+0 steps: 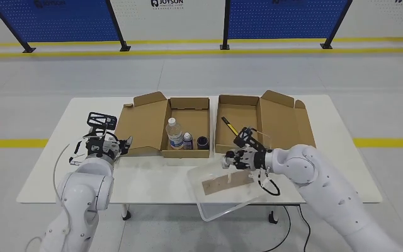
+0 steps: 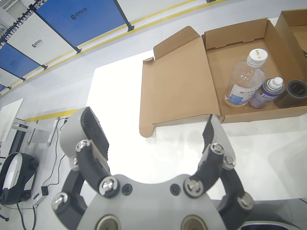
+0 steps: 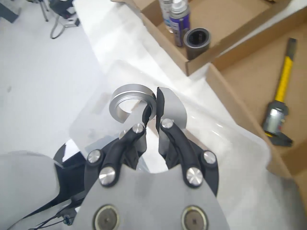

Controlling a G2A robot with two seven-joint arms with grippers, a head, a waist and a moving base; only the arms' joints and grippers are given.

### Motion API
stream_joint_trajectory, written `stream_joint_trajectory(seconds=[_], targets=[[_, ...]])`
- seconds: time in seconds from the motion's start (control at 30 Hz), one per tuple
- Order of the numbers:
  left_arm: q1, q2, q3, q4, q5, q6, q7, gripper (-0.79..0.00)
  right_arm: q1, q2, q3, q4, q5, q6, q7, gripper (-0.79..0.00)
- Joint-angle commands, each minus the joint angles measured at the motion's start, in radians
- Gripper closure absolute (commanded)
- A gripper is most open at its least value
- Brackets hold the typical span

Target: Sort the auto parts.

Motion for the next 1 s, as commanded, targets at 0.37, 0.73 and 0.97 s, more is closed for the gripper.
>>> stream_joint_trajectory(seconds=[0.37, 0.73, 0.97], targets=[[0.0, 0.0, 0.0, 0.0, 0.0, 0.0, 0.0, -0.785, 0.198, -0.04, -0.051, 0.153, -0.243, 0.282, 0.093, 0.0], [0.0, 0.0, 0.0, 0.0, 0.0, 0.0, 0.0, -0.785, 0.335, -0.146, -0.21, 0.452, -0.206, 0.303, 0.04, 0.0], [0.0, 0.0, 0.0, 0.0, 0.0, 0.0, 0.0, -0.785, 0.406, -0.226, -0.292, 0.618, -0.156, 0.283, 0.011, 0.0]])
